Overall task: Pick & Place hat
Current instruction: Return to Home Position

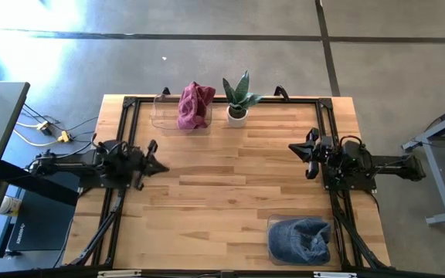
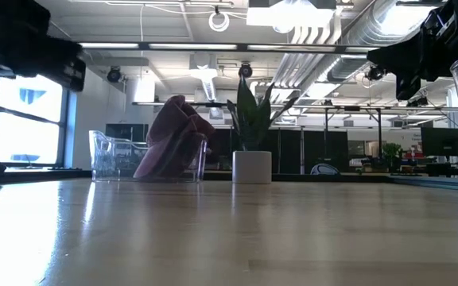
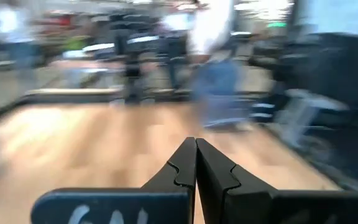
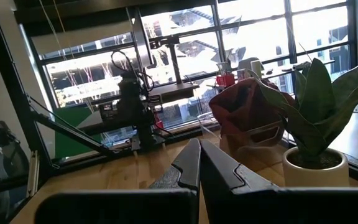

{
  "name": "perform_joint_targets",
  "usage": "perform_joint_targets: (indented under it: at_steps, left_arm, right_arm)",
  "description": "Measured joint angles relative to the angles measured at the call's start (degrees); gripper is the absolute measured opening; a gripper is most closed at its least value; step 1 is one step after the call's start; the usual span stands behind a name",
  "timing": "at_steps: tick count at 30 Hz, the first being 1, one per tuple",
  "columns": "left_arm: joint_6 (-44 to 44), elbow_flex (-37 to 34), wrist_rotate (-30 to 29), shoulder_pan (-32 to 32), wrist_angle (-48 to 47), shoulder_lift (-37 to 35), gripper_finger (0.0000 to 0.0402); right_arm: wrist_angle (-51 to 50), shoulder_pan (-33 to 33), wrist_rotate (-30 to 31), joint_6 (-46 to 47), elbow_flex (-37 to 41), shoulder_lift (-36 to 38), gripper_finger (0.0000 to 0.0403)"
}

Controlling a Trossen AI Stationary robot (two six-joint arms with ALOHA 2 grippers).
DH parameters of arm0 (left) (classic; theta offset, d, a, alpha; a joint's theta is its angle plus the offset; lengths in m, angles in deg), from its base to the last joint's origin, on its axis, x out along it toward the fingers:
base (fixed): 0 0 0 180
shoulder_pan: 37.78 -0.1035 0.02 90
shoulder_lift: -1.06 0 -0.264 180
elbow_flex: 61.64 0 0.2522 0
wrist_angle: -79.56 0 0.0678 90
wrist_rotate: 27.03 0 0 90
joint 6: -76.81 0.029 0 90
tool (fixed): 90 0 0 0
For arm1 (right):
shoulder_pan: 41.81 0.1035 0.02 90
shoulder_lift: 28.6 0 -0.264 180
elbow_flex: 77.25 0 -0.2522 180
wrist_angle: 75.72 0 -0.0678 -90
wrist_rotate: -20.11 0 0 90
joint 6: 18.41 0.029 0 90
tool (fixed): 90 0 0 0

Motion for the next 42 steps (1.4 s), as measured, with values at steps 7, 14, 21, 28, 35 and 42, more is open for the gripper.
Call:
perform_joint_targets:
  at_steps: [7,14,21,28,35,42]
  left_arm:
    - [-0.53,0.07,-21.37,0.10,-1.80,1.20,0.0000]
    - [-0.55,0.07,-24.17,0.11,-1.65,1.26,0.0000]
    - [-1.28,0.09,-21.49,0.12,-2.07,0.34,0.0000]
    - [-2.32,0.07,-15.42,0.07,-2.80,-0.86,0.0000]
    - [-5.07,0.07,-15.62,0.52,-2.96,-0.80,0.0000]
    - [-5.10,0.04,-15.67,0.50,-2.62,-0.77,0.0000]
  right_arm:
    - [0.00,0.00,0.00,0.01,0.01,-0.13,0.0001]
    - [0.00,0.00,0.00,0.01,0.01,-0.13,0.0000]
    - [0.00,0.00,0.00,0.02,0.01,-0.13,0.0001]
    - [0.00,0.00,0.00,0.02,0.01,-0.24,0.0000]
    - [-0.05,-0.01,0.02,0.02,0.01,-0.26,0.0001]
    - [-0.04,0.00,0.02,0.02,0.01,-0.26,0.0001]
